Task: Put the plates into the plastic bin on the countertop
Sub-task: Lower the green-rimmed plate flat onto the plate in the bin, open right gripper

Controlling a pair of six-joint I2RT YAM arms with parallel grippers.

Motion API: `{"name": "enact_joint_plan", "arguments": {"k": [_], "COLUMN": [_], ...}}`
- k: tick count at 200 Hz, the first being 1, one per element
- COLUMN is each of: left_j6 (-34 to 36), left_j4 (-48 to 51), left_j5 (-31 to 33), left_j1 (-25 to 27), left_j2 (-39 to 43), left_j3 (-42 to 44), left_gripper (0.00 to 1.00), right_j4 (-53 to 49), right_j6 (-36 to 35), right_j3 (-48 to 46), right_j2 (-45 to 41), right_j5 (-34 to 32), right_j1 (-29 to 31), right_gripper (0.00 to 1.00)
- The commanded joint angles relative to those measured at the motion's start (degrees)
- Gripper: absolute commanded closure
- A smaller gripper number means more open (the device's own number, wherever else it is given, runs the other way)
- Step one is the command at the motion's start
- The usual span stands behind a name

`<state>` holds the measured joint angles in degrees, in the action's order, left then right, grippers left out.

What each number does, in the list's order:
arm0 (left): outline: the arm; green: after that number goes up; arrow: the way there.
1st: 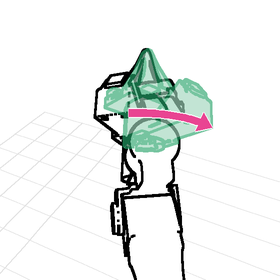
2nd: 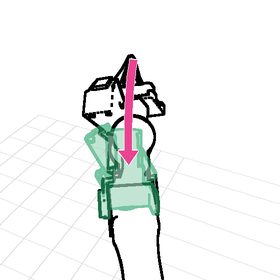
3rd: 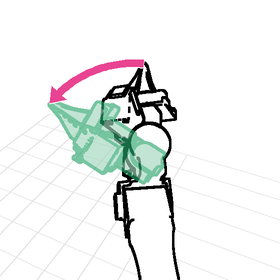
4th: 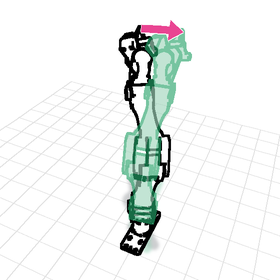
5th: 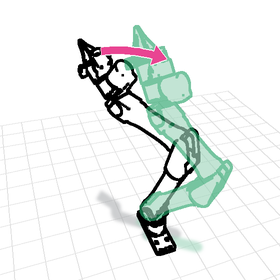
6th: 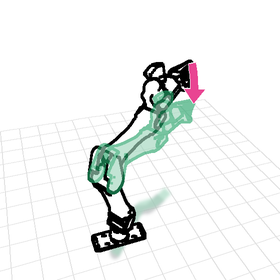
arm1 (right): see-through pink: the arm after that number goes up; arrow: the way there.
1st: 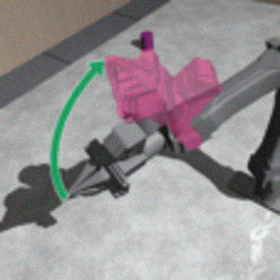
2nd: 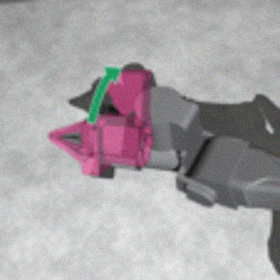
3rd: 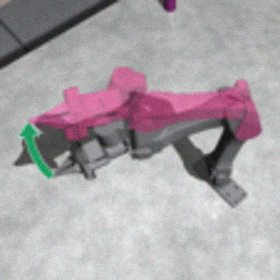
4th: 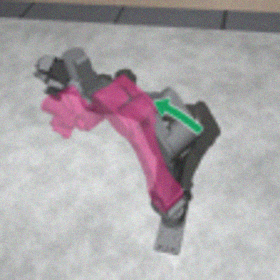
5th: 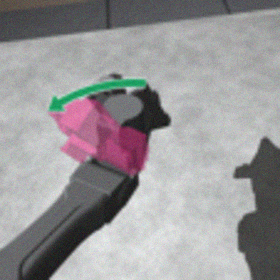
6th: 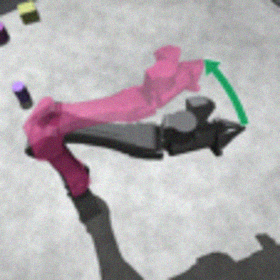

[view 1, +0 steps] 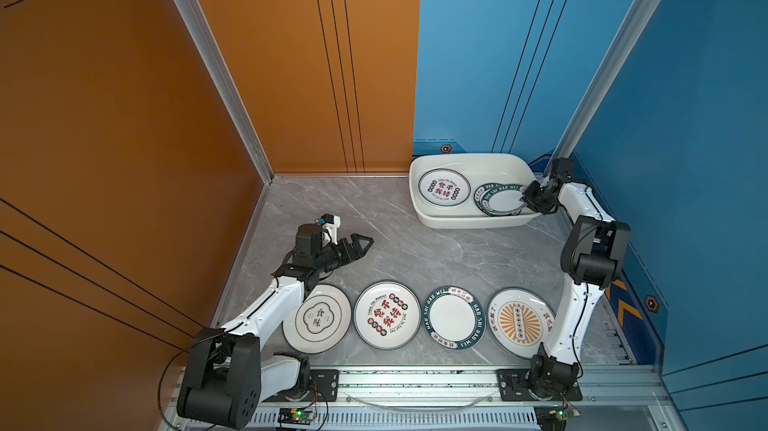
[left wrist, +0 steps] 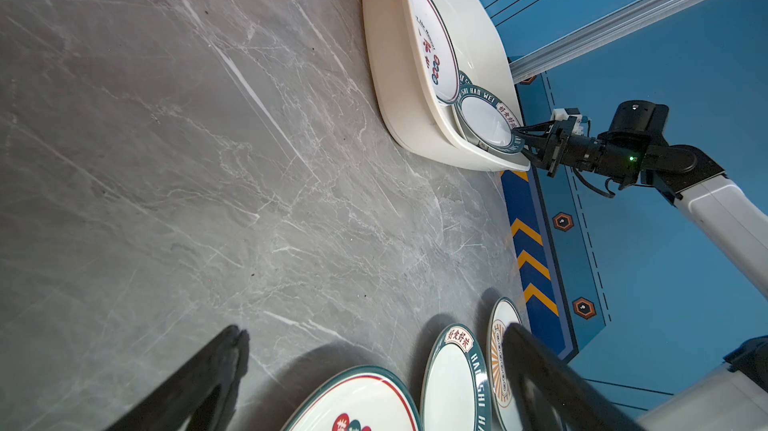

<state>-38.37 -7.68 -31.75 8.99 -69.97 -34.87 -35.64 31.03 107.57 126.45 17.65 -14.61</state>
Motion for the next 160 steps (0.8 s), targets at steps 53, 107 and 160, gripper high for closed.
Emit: {"name": "enact_joint_plan", "arguments": {"k": [53,107,160], "left_j6": [1.3,1.3,1.3], "left_j4": [0.0,0.0,0.0], "left_j5": [-1.2,-1.2,-1.3], "left_j1": [-0.4,-0.4,-0.4], "left_j2": [-0.3,-0.4,-0.5], "left_j3": [0.7,0.7,0.7], "left_gripper": [0.02,0.02,0.02], "right_j4": [-3.9,-5.8,-8.2], "right_j6": [-3.0,-4.9,-7.9], "right_j3": [3.3,4.8,6.7], "right_j2": [3.3,4.3,4.7], "right_j5": [-3.2,-5.9,-10.4], "right_j1": [0.4,0.7,1.8], "right_gripper": [0.71,0.71,0.71]}}
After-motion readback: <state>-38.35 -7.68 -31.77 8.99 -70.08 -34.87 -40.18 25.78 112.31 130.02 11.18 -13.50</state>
